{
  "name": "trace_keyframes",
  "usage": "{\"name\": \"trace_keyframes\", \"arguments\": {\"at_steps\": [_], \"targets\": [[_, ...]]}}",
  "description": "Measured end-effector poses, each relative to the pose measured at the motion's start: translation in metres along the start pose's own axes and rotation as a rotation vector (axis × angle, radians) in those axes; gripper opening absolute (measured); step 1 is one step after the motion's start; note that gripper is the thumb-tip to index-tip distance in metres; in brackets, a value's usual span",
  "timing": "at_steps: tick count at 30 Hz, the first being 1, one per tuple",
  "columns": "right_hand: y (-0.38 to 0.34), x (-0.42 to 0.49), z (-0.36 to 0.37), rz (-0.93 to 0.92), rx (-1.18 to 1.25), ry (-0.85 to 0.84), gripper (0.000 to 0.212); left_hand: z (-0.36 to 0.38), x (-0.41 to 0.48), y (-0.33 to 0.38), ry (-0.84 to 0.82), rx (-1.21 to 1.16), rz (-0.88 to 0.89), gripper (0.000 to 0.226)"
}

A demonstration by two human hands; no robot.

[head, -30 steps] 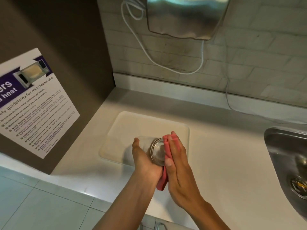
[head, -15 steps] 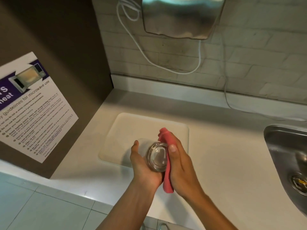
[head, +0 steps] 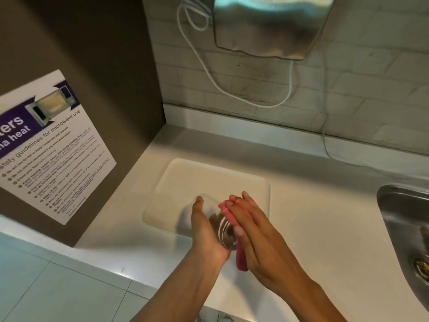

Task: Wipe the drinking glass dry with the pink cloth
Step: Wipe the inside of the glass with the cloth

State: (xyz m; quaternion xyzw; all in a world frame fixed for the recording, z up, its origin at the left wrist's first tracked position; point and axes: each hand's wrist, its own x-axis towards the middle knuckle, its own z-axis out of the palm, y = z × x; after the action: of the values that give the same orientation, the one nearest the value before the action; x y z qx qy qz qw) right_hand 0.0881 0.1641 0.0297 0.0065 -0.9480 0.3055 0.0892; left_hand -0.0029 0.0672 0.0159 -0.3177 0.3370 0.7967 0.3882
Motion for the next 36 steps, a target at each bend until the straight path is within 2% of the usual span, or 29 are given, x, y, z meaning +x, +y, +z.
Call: {"name": "trace_keyframes", "arguments": {"at_steps": [3, 6, 8, 12, 14, 17, 20, 23, 28, 31, 36], "targets": [[0.013, -0.004, 0.003, -0.135, -0.180, 0.062, 0.050, 0.000, -0.002, -0.006, -0.002, 0.014, -0.047, 0.064], [0.015, -0.013, 0.016, -0.147, -0.228, 0.078, 0.071, 0.007, -0.001, -0.002, 0.006, 0.015, -0.059, 0.077], [0.015, -0.016, 0.021, -0.140, -0.165, 0.063, 0.065, 0.012, -0.002, 0.003, 0.005, 0.009, -0.071, 0.083], [0.012, 0.008, 0.003, 0.091, 0.113, 0.073, 0.051, 0.012, -0.001, 0.001, 0.016, 0.007, -0.072, 0.073], [0.007, 0.005, 0.010, 0.080, 0.122, 0.078, 0.051, 0.013, 0.000, 0.001, 0.011, -0.025, -0.049, 0.069], [0.006, -0.014, 0.028, 0.022, 0.081, 0.043, 0.054, 0.015, 0.004, 0.002, 0.027, -0.027, -0.053, 0.078], [0.013, -0.008, 0.023, 0.065, 0.113, 0.024, 0.053, 0.012, 0.004, 0.002, 0.027, -0.018, -0.106, 0.077], [0.015, 0.003, 0.014, 0.157, 0.264, 0.078, 0.050, 0.009, 0.004, -0.001, -0.014, -0.037, -0.158, 0.081], [0.019, -0.011, 0.018, 0.143, 0.228, 0.046, 0.051, 0.010, 0.007, -0.009, -0.040, -0.018, -0.163, 0.087], [0.024, -0.005, 0.006, 0.146, 0.264, 0.114, 0.049, 0.008, 0.010, -0.017, -0.075, -0.043, -0.178, 0.083], [0.017, -0.006, 0.019, 0.036, 0.068, 0.091, 0.052, 0.006, 0.024, -0.010, -0.104, 0.036, -0.050, 0.074]]}}
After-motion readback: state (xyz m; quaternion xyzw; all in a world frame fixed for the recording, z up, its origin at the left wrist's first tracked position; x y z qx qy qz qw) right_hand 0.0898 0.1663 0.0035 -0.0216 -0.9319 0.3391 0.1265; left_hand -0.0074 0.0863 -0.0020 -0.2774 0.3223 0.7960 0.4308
